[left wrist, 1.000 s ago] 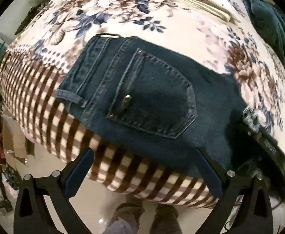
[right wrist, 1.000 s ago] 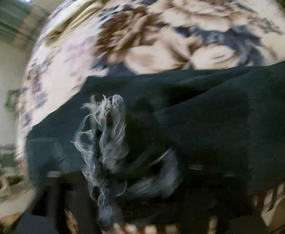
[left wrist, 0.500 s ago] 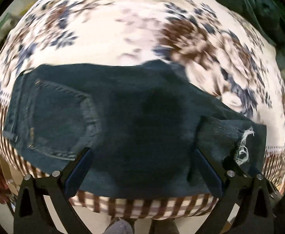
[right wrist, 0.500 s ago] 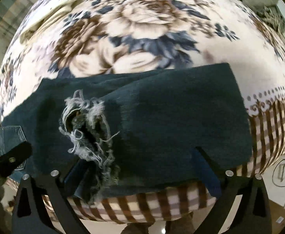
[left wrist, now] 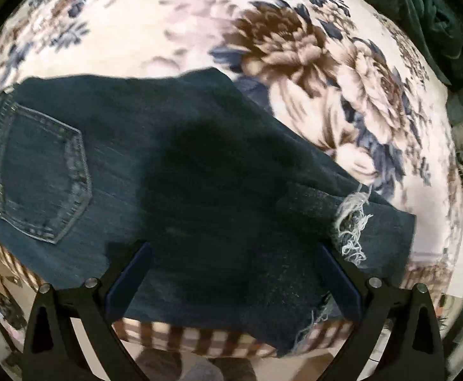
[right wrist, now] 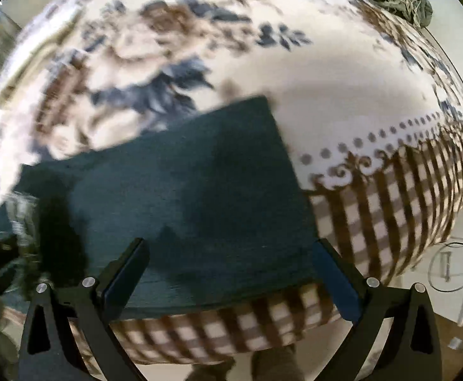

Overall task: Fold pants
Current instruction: 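Press the folded jeans flat with both tools, smoothing the frayed hems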

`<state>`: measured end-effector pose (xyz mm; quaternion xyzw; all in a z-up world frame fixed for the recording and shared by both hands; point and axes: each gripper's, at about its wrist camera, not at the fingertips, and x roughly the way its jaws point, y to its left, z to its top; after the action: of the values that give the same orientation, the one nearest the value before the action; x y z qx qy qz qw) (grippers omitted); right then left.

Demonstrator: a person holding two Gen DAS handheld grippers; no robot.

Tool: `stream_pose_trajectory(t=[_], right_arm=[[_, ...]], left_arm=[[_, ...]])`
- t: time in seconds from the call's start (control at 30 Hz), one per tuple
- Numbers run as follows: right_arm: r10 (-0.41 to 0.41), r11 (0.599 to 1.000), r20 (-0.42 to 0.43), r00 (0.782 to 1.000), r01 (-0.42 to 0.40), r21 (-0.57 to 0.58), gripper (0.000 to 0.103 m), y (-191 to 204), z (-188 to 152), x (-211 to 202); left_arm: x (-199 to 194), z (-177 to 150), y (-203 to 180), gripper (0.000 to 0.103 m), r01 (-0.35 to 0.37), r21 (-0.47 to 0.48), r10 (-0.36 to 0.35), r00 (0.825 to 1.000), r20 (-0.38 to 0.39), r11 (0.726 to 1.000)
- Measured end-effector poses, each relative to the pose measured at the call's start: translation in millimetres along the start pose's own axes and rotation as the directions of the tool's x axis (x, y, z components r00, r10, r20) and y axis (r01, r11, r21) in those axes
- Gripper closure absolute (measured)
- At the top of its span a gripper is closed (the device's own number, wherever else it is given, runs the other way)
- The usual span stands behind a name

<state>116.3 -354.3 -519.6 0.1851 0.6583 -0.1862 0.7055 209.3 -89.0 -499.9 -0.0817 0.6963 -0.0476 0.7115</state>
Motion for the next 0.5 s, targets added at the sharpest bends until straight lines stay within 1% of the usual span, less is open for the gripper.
stream_pose_trajectory(t=[0.13, 0.17, 0.23, 0.33, 0.37, 0.4, 0.43, 0.47, 0.5], right_arm=[[-0.038, 0.999, -0.022, 0.999, 0.037, -0.026, 0.000, 1, 3, 13], [-0.045, 0.999, -0.024, 0.999, 0.045, -0.029, 0.000, 1, 4, 15], [-0.063, 0.997, -0.030, 0.998, 0.062, -0.037, 0.000, 3, 5, 18], [-0.079, 0.996, -0.037, 0.996, 0.078, -0.039, 0.000, 6, 8, 21], [-0.084, 0.996, -0.040, 0.996, 0.083, -0.038, 0.000, 6, 9, 21], [-0.087, 0.996, -0.041, 0.995, 0.086, -0.037, 0.000, 9, 10, 23], [-0.093, 0.995, -0.041, 0.995, 0.092, -0.038, 0.000, 17, 10, 28], [-0.101, 0.994, -0.041, 0.994, 0.099, -0.041, 0.000, 18, 10, 28], [-0.106, 0.994, -0.042, 0.993, 0.104, -0.044, 0.000, 21, 10, 29]], left_arm=[[-23, -5, 7, 0.000, 0.073, -0.055, -0.069, 0.995, 0.074, 0.996], [-25, -6, 8, 0.000, 0.081, -0.065, -0.076, 0.994, 0.078, 0.995], [-18, -7, 6, 0.000, 0.080, -0.058, -0.076, 0.996, 0.055, 0.995], [2, -6, 1, 0.001, 0.037, -0.009, -0.037, 0.999, 0.022, 0.999], [9, -6, -1, 0.006, 0.017, 0.020, -0.018, 1.000, 0.023, 1.000], [15, -6, -2, 0.014, -0.002, 0.042, 0.001, 1.000, 0.025, 0.999], [22, -6, -1, 0.017, -0.026, 0.065, 0.024, 0.999, 0.025, 0.998], [25, -6, 0, 0.023, -0.030, 0.071, 0.028, 0.999, 0.031, 0.997], [26, -7, 4, 0.032, -0.032, 0.070, 0.029, 0.998, 0.047, 0.997]])
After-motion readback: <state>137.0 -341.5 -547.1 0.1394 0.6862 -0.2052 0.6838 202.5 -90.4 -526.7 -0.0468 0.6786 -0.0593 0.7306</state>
